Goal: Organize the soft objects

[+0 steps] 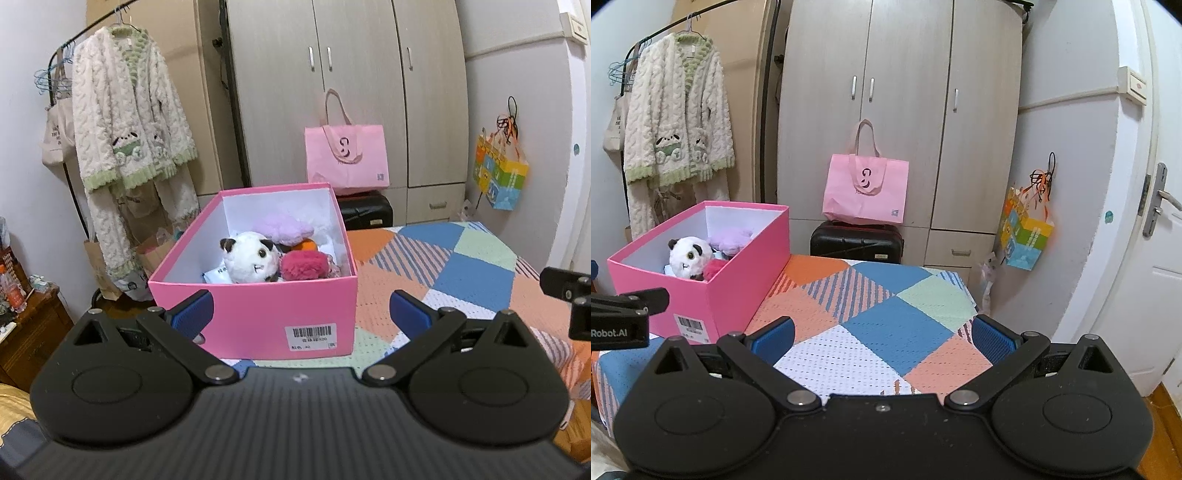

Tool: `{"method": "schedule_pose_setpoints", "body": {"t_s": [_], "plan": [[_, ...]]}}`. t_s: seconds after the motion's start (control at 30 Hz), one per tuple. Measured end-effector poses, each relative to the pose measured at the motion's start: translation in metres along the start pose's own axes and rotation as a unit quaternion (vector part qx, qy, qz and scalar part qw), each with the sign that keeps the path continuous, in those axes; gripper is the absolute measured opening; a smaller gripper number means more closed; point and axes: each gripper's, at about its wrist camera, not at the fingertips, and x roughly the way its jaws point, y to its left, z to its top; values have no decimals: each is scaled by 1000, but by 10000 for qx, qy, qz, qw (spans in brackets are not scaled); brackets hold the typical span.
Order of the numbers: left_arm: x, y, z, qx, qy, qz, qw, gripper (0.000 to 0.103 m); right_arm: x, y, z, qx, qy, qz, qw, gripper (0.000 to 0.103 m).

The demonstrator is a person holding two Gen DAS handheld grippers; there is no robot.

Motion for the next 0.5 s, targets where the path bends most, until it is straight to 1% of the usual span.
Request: {"method": "schedule_pose_setpoints", "body": {"t_s": [0.2,0.37,0.5], "plan": [[-4,7,-1,-200,-156,-151,9996,103,1,0,0,98,13,-16,9999,103],[-6,8,-1,-128,-309,6,9994,103,2,0,0,96,19,-48,9999,103],[-5,9,-2,-169,-342,-27,9993,103,3,0,0,107,26,-51,9999,103]]}}
